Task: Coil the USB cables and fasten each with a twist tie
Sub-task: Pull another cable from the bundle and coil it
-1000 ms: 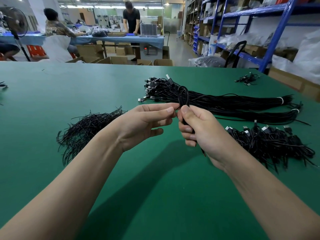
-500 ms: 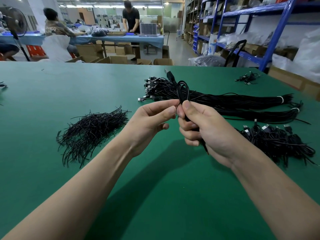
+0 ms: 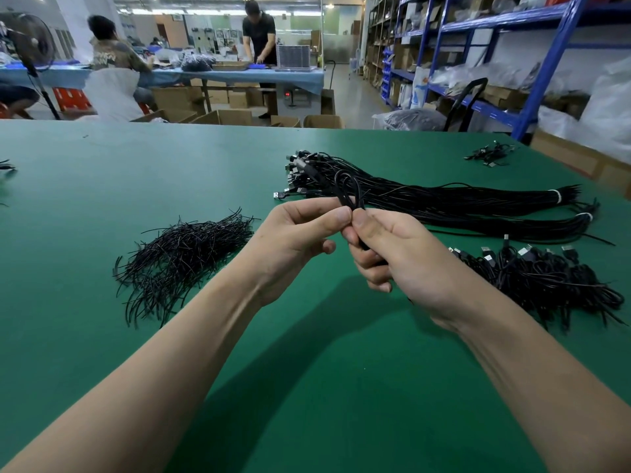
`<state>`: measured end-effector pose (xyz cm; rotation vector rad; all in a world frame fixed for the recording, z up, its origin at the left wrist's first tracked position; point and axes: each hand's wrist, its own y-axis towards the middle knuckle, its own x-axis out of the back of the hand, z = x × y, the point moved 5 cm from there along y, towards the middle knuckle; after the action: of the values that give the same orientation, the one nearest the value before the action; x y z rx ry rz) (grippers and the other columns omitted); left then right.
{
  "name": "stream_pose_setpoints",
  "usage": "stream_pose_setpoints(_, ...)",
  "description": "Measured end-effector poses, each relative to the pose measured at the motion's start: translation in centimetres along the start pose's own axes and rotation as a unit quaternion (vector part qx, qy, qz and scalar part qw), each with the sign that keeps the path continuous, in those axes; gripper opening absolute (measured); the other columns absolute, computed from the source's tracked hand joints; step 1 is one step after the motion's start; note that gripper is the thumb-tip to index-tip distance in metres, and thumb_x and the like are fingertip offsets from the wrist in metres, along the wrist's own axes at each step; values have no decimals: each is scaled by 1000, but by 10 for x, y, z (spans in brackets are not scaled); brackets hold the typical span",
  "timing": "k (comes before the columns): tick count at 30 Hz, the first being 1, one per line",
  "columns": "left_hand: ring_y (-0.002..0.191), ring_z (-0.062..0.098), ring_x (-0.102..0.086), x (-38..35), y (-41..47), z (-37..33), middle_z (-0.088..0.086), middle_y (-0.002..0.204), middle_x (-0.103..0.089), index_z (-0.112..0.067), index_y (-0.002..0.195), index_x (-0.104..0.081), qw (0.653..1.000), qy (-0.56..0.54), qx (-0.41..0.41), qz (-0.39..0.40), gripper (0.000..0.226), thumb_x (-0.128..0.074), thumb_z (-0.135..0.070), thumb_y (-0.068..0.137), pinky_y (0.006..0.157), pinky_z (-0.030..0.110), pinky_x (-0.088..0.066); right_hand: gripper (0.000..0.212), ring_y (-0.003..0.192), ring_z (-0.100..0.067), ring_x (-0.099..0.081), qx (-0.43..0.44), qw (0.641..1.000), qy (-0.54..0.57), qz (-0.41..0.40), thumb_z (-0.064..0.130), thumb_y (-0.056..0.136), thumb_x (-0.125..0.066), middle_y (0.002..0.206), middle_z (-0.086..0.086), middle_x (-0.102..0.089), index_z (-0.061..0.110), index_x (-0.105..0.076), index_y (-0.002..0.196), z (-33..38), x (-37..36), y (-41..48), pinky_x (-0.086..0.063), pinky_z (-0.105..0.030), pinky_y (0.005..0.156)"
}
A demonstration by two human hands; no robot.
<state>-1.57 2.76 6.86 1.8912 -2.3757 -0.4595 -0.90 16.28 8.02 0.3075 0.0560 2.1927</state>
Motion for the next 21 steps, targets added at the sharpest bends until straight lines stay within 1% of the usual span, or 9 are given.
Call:
stream_pose_setpoints(2, 76, 6, -60, 0, 1, 0, -3, 78, -68, -11, 88, -74, 1000, -18, 9, 16, 16, -68, -25, 88, 73, 19, -48, 35, 58, -21, -15, -2, 1000, -6, -9, 35, 109, -34, 63, 5, -24, 14, -45, 83, 0, 1, 0, -14, -40, 56)
stream_pose_setpoints(4, 77, 8, -64, 0, 2, -1, 0, 81, -69, 2, 101, -69, 999, -45, 12, 3, 26, -67, -19, 86, 81, 20, -54, 34, 61, -24, -14, -2, 1000, -12, -16, 34, 109, -34, 63, 5, -25, 14, -45, 83, 1, 3, -1, -14, -41, 57)
stream_pose_setpoints(6, 76, 10, -67, 0, 2, -2, 3, 85, -70, 8, 112, -64, 997, -70, 22, -17, 38, -69, -15, 82, 84, 21, -55, 34, 62, -26, -14, 1, 1000, -21, -17, 32, 109, -33, 62, 5, -25, 14, -44, 82, 2, 3, -1, -14, -42, 58)
stream_pose_setpoints(7, 75, 11, -68, 0, 2, -2, 4, 86, -70, 7, 111, -64, 996, -79, 28, -25, 38, -70, -14, 80, 83, 21, -55, 34, 63, -27, -14, 2, 1000, -25, -16, 31, 109, -33, 62, 5, -25, 14, -44, 82, 3, 3, -1, -14, -42, 58)
stream_pose_setpoints(9, 74, 12, -69, 1, 2, -2, 5, 86, -71, 1, 103, -65, 995, -86, 42, -41, 29, -71, -13, 78, 81, 21, -56, 34, 62, -25, -14, 5, 999, -30, -16, 31, 109, -33, 63, 5, -25, 13, -44, 82, 4, 3, -2, -14, -42, 58)
stream_pose_setpoints(12, 74, 15, -70, 1, 1, -4, 7, 79, -72, -5, 90, -67, 995, -75, 56, -48, 16, -72, -14, 77, 80, 21, -56, 34, 56, -14, -18, 6, 999, -43, -16, 31, 109, -33, 63, 5, -26, 13, -44, 82, 4, 5, -2, -15, -42, 58)
stream_pose_setpoints(14, 74, 15, -71, 0, 0, -5, 7, 77, -73, -7, 85, -68, 994, -72, 62, -50, 14, -73, -15, 75, 80, 22, -57, 34, 54, -12, -21, 7, 999, -46, -15, 31, 109, -33, 62, 6, -27, 13, -44, 82, 4, 6, -2, -16, -40, 58)
stream_pose_setpoints(18, 74, 17, -71, 0, 0, -9, 9, 77, -72, -3, 88, -69, 995, -52, 50, -66, 19, -74, -16, 74, 81, 23, -57, 33, 54, -10, -22, 9, 998, -53, -26, 30, 109, -33, 62, 8, -28, 13, -45, 82, 5, 5, -2, -16, -40, 59)
stream_pose_setpoints(21, 76, 18, -69, -1, 0, -11, 11, 78, -69, 1, 91, -69, 996, -35, 34, -68, 21, -72, -15, 78, 83, 24, -56, 33, 56, -12, -21, 12, 998, -54, -26, 28, 109, -32, 64, 7, -27, 13, -46, 84, 7, 7, -3, -16, -41, 60)
